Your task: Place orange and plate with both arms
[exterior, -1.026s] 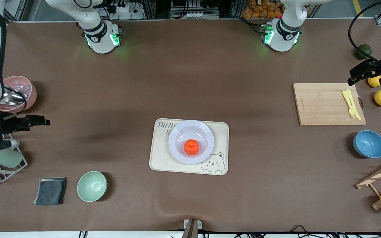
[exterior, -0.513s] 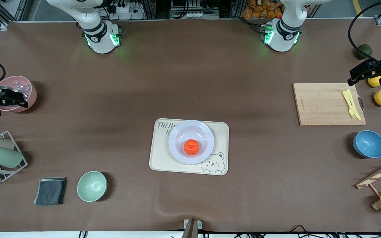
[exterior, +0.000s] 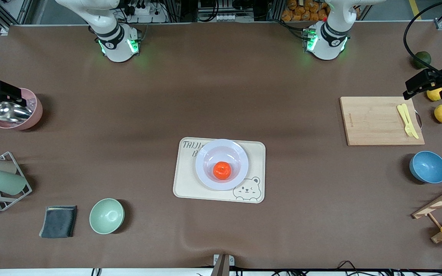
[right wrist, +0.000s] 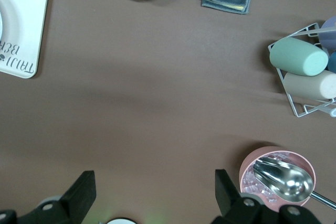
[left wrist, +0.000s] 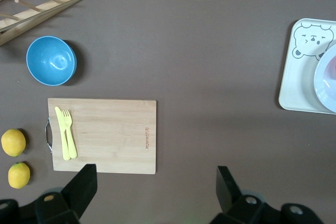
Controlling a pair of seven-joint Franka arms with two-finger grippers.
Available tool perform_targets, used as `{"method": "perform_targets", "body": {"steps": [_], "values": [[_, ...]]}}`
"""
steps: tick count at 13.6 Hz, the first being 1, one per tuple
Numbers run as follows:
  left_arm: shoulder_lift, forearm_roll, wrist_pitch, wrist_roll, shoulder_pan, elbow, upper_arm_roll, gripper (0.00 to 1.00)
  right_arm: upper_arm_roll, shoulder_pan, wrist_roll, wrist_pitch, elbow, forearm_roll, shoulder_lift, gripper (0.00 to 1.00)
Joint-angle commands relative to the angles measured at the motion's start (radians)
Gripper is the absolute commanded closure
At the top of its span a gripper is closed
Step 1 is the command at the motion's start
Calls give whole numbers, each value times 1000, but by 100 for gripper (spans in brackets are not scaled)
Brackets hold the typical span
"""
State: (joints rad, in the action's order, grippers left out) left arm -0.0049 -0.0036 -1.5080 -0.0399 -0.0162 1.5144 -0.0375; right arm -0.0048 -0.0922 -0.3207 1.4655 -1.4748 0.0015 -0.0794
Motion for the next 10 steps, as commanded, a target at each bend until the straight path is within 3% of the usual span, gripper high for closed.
{"method": "perform_targets", "body": {"steps": [1, 6, 8, 10], "values": [[-17, 13, -12, -8, 4, 18, -4, 0, 26, -21, 17, 99, -166, -18, 99, 0], [-18, 16, -12, -6, 2, 18, -2, 0, 11, 19, 17, 90, -147, -17, 92, 0], [-23, 14, -11, -12, 4, 18, -4, 0, -36, 66, 17, 76, -134, -18, 90, 0], [-27, 13, -5, -14, 4, 18, -4, 0, -43, 68, 17, 81, -133, -12, 87, 0]]}}
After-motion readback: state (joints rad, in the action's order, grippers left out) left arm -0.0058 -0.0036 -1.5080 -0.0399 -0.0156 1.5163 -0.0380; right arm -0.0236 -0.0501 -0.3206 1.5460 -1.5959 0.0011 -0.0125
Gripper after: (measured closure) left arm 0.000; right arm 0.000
